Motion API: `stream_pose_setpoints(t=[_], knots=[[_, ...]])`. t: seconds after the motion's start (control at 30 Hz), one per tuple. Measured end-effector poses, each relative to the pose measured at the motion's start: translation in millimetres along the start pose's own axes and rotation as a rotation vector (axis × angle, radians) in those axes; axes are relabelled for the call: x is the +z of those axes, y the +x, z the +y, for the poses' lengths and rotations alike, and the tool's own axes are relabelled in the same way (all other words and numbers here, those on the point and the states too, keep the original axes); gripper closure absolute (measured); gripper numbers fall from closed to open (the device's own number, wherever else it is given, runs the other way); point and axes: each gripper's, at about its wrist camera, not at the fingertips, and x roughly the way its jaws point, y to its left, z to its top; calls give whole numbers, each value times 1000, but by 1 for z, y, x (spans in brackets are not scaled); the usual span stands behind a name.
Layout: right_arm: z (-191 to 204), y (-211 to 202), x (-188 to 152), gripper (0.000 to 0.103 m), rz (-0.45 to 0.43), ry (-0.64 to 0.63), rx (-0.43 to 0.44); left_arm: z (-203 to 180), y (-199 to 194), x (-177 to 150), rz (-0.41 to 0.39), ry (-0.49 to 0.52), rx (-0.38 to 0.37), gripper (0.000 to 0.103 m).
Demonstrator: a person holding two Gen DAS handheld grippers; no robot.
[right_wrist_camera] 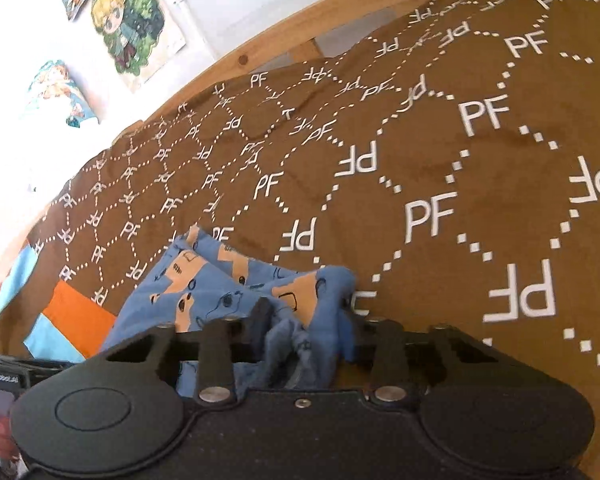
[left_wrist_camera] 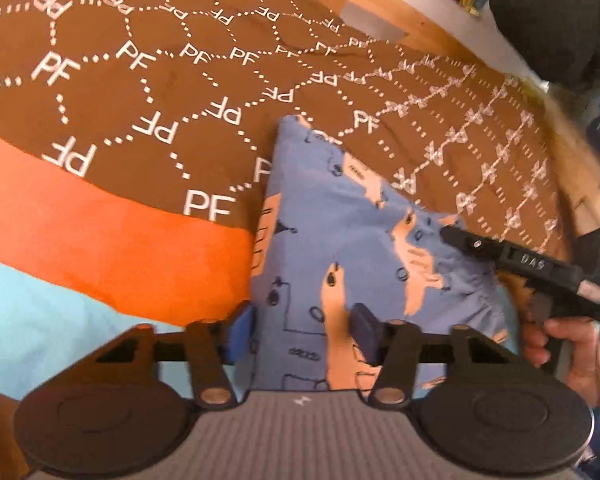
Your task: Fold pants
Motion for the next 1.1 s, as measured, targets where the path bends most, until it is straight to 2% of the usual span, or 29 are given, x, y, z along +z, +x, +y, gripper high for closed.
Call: stream_pose_setpoints(t=[0.07,0.17,0.23,0.33,0.47,0.73,1.1], knots=[[7,-1,-2,86,-16,-32,-28,-2,-2,1,4,6,12,58],[20,-3,-5,89,-42,-96,-76,-12,-5,1,0,45,47,67],[28,-5,-6,91,-55,-140,-109,-23,-7,1,-11,97,93,80],[41,-7,-9,91,-73,-220,-158,-34,-9,2,-22,147,136,85],[49,-7,-10,92,-86,-275,-184,-32,-11,2,-20,135,132,86],[54,-11,-11,92,-109,-307,-203,-32,-13,2,-26,127,124,88],[74,-21,-7,93,-168,-429,-214,-39,-26,2,-75,156,114,90]])
